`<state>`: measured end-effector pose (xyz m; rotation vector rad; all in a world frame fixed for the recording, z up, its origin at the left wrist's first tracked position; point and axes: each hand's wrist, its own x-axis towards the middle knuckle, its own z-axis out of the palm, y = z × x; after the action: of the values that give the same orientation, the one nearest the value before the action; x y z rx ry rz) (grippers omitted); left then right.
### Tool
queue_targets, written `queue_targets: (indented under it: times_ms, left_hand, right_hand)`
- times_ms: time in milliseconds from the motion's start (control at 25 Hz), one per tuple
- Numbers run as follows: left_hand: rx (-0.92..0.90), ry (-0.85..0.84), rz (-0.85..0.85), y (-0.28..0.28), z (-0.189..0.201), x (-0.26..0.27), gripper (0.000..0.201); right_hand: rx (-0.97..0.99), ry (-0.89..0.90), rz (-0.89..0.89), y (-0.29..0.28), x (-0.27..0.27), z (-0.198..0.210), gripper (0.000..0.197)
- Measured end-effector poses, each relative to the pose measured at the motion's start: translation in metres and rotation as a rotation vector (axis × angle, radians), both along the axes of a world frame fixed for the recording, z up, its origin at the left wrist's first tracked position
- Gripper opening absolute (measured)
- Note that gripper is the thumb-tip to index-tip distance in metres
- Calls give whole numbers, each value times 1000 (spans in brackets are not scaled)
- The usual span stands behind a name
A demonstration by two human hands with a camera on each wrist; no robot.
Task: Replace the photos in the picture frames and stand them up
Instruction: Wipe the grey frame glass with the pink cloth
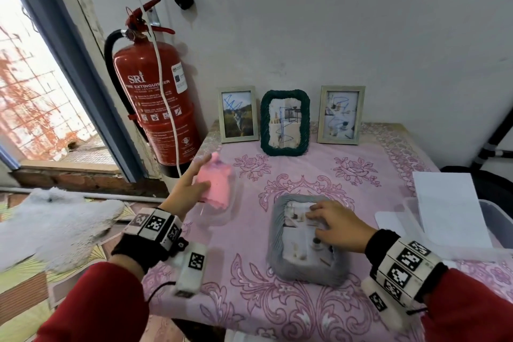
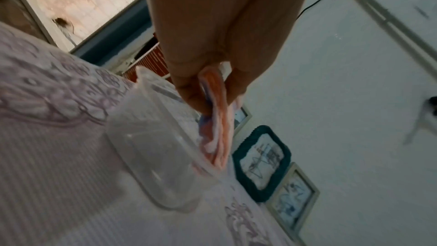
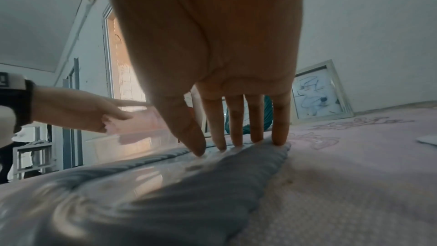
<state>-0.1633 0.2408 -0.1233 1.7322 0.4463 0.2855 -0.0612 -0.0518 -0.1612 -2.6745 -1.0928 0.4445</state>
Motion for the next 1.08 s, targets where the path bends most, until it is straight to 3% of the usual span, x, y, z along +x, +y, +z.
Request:
queue_targets:
  times_ms: [120,280,400,560,680,800,880,960,1080]
  left_hand:
    - [186,136,-10,11,-10,3,50]
    - [752,230,151,4,-15,3,46]
    - [908,125,125,-20,-14,6,43]
    - [896,-7,-44,-60,-14,14,39]
    - [853,-72,-359,-94,-20,26,33]
    - [890,97,-696,-126,-31,34,46]
    - [1080,228,-839,-136,-38,37,68]
    - [1192,256,-900,-139,-42,38,80]
    - [1183,318,-963,-139,-48,38,84]
  right_hand:
    - [-25,16,-34,1,0,-1,35]
    - [20,49,-140,-5,-1,1,45]
    - [131,101,-251,-9,-1,1,51]
    - [157,121,-289,-9,4,1,58]
    - [181,117,-322,-10,7,-1,68]
    - [192,98,-323,-11,9,-2,78]
    - [184,87,-287,-13,11,0,75]
    - [197,96,-253,-16,14,2,68]
    - [218,98,-222,-19,17,2,68]
